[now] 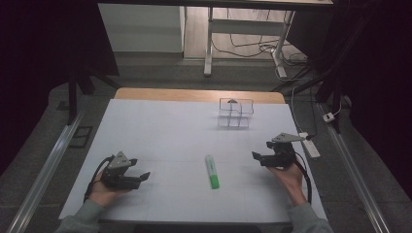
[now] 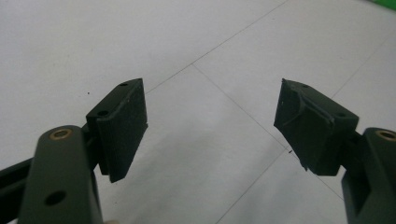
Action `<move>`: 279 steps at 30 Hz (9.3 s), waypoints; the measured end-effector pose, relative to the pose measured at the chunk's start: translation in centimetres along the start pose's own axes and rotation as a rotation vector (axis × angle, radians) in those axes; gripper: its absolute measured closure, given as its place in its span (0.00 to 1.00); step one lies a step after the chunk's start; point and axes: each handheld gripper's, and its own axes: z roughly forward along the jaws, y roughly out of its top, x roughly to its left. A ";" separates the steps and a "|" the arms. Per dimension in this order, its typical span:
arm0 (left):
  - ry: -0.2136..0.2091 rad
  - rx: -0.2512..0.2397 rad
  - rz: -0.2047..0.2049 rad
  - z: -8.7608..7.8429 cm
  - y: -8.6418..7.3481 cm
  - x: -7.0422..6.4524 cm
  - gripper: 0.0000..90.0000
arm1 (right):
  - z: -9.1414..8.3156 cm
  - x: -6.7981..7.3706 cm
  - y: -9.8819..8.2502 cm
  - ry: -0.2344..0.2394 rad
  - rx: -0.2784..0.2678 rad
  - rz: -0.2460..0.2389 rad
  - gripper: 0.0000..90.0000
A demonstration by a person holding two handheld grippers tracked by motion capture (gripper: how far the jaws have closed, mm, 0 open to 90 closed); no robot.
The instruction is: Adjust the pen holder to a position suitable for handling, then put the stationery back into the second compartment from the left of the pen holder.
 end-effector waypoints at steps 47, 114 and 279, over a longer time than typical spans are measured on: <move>-0.005 0.002 0.012 0.0 0.0 0.0 0.28 | 5.3 -3.7 4.4 -0.129 0.052 0.011 0.64; 0.025 0.020 0.014 0.2 -0.1 0.1 0.28 | 10.7 -7.7 8.1 -0.143 0.012 0.073 0.99; 0.028 0.012 0.026 0.3 -0.1 0.5 0.28 | 0.5 5.7 2.2 0.060 0.112 -0.139 0.30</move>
